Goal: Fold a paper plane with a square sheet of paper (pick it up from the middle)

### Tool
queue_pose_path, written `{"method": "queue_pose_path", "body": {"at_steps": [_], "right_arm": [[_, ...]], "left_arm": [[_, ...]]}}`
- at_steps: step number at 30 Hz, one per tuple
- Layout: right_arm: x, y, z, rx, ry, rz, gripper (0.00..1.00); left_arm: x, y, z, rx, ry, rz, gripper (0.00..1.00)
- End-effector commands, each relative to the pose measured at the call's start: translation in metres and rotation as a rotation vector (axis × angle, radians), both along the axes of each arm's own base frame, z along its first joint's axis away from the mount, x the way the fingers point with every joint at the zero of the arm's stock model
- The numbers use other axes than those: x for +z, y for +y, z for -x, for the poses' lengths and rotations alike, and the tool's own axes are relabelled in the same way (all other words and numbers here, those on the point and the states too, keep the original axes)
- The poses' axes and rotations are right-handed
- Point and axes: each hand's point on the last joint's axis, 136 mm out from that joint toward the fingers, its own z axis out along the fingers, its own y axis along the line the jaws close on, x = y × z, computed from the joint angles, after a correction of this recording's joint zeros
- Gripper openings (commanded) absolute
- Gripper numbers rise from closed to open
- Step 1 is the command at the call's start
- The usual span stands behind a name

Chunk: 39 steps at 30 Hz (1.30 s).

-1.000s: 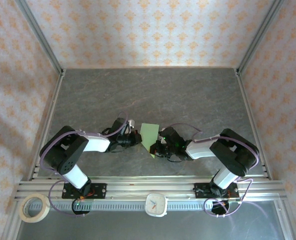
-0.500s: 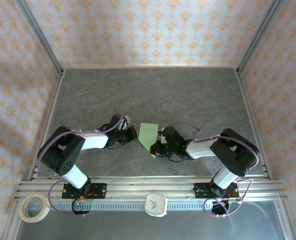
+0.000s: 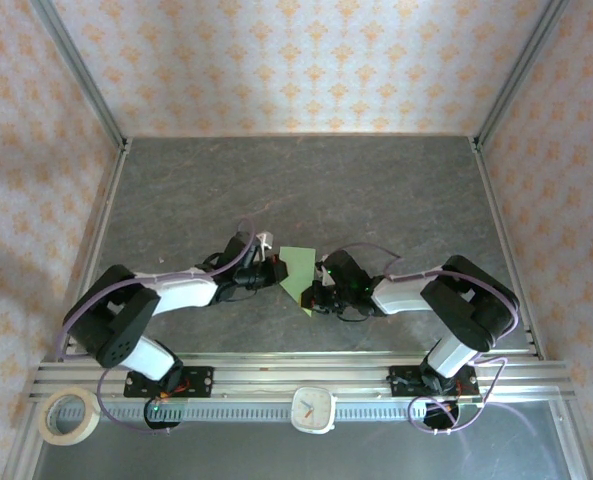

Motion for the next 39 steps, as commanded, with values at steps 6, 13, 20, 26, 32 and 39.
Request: {"method": "queue_pose_path", "body": {"at_steps": [6, 13, 20, 26, 32, 39], "right_arm": [[-0.016, -0.013, 0.010, -0.009, 0.090, 0.091, 0.00], [0.019, 0.014, -0.014, -0.019, 0.036, -0.005, 0.00], [-0.009, 0.017, -0.025, -0.050, 0.058, 0.060, 0.00], [-0.018, -0.010, 0.002, -0.033, 0.085, 0.103, 0.00], [-0.003, -0.021, 0.015, -0.038, 0.079, 0.067, 0.00], [0.024, 0.012, -0.023, -0.085, 0.010, -0.011, 0.00]], "left_arm": [[-0.048, 0.008, 0.007, -0.007, 0.102, -0.119, 0.00], [-0.055, 0.008, 0.014, -0.007, 0.124, -0.099, 0.00], [-0.055, 0.008, 0.014, -0.004, 0.126, -0.098, 0.00], [-0.057, 0.013, 0.014, 0.006, 0.130, -0.122, 0.00], [-0.060, 0.015, 0.016, 0.017, 0.134, -0.123, 0.00], [-0.058, 0.015, 0.017, 0.022, 0.133, -0.110, 0.00]]}}
